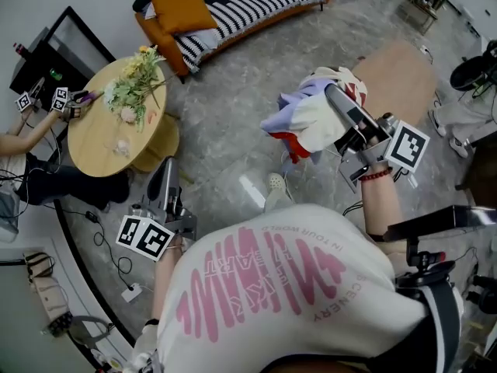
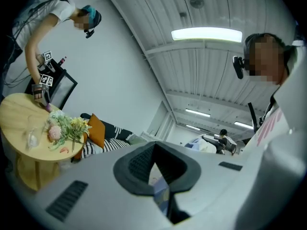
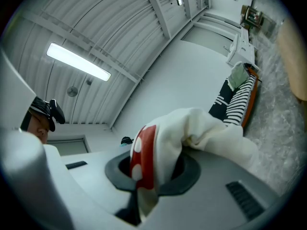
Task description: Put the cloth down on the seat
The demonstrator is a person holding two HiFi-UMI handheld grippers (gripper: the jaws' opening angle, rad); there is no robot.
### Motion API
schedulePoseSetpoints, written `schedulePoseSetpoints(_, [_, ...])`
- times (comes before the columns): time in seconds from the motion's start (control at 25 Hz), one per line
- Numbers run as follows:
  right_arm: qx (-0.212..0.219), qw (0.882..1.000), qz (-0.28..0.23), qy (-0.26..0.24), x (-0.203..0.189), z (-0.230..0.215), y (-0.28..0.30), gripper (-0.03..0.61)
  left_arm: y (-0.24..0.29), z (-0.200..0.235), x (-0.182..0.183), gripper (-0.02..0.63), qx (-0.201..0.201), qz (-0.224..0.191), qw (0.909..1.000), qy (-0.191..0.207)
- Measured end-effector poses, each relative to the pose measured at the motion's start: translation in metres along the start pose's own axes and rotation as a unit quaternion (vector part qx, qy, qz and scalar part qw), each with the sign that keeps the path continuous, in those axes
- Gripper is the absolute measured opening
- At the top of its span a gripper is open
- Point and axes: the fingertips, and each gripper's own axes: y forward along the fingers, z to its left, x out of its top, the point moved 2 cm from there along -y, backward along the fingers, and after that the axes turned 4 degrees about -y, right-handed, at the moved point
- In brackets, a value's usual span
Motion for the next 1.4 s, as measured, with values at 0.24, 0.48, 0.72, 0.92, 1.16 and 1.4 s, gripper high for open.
schedulePoseSetpoints(0.24, [0.008,1.000,0.002,-0.012,-0.002,0.003,-0.003,0.052,0.006,-0.005,0.012,0.009,-0.016,-0.002,0.9998,0.013])
schedulePoseSetpoints(0.48, [-0.009,0.999,0.005,-0.033,-0.002,0.008,0.002,0.052,0.033,-0.011,0.023,0.009,-0.050,0.009,0.9984,0.025])
schedulePoseSetpoints(0.72, [-0.039,0.999,-0.014,-0.028,-0.001,0.008,-0.002,0.052,0.046,-0.008,0.025,0.009,-0.072,0.031,0.9968,0.014])
schedulePoseSetpoints(0.92, [-0.033,0.999,-0.006,-0.030,-0.001,0.002,-0.001,0.052,0.033,-0.008,0.012,0.009,-0.057,0.014,0.9982,0.011])
schedulePoseSetpoints(1.16, [-0.042,0.999,-0.012,-0.005,-0.002,0.000,-0.004,0.052,0.025,-0.009,0.015,0.009,-0.045,0.027,0.9986,-0.001])
schedulePoseSetpoints(1.4, [-0.038,0.999,-0.004,-0.015,0.001,0.001,0.001,0.052,0.029,-0.004,0.023,0.009,-0.040,0.028,0.9988,-0.001])
